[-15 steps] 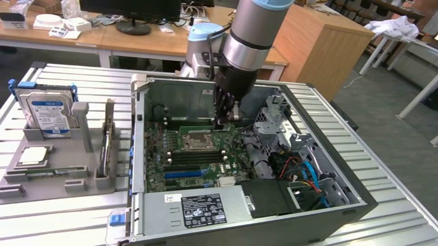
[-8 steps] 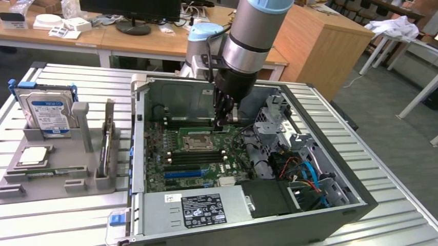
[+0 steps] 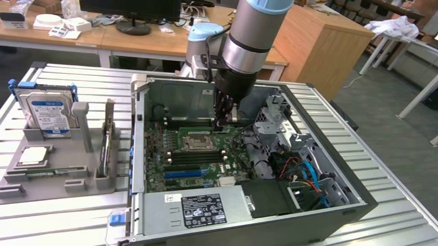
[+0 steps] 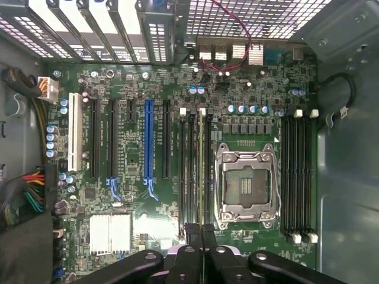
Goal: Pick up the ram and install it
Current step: 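Insert the ram into the slot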
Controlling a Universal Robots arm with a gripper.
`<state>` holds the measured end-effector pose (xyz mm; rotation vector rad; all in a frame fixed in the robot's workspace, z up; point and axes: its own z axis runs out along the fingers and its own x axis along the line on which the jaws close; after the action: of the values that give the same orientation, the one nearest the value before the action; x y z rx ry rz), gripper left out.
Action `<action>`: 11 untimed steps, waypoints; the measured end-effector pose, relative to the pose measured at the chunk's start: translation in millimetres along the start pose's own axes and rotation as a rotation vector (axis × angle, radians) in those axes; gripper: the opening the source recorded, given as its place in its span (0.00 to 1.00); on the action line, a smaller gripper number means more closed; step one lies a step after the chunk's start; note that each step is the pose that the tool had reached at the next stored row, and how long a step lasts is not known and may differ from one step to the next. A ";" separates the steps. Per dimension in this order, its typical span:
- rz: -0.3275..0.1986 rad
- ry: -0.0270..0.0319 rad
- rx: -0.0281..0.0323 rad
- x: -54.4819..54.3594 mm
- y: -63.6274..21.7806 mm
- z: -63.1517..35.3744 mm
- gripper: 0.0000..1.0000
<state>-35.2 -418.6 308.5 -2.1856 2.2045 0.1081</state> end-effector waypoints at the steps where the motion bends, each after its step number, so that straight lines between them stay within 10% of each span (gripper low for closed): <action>1: 0.000 0.0002 -0.0001 0.4 0.1 0.0 0.12; 11: 0.003 -0.0001 0.0002 1.6 1.2 1.4 0.12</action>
<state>-36.4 -420.1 307.1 -2.1827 2.2072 0.1080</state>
